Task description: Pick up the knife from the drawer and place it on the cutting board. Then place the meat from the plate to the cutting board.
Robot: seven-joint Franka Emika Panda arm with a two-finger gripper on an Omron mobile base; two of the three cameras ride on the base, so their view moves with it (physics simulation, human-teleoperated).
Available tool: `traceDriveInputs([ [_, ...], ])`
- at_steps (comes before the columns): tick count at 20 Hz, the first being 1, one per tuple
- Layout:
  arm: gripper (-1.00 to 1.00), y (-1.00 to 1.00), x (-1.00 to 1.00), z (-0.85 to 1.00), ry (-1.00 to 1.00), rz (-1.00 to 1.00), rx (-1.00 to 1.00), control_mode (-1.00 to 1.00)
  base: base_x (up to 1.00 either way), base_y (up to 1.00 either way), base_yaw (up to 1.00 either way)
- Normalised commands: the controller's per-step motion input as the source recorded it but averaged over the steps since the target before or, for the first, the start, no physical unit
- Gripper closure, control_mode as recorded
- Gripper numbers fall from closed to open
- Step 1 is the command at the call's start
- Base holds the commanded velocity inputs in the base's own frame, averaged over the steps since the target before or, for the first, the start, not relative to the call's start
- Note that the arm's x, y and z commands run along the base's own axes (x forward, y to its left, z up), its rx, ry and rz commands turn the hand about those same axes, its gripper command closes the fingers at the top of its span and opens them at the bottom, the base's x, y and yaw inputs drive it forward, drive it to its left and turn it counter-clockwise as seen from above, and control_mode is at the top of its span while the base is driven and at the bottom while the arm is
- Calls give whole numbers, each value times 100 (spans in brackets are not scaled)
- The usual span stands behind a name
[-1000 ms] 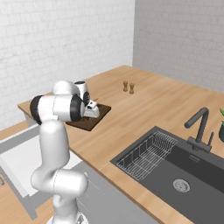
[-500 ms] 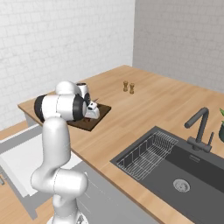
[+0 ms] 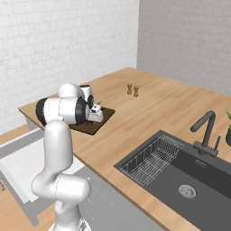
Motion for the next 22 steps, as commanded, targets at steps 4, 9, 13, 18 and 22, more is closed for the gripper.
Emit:
traceDriveInputs([
  [4, -100, -4, 0, 0, 0, 0, 1, -100, 0, 0, 0],
  [9, -100, -1, -1, 15, 0, 0, 1, -100, 0, 0, 0],
  [13, -100, 0, -32, 55, -5, 0, 2, -100, 0, 0, 0],
  [18, -100, -11, -66, 64, -9, 0, 0, -100, 0, 0, 0],
  [22, -100, -45, -92, 50, -15, 0, 4, -100, 0, 0, 0],
])
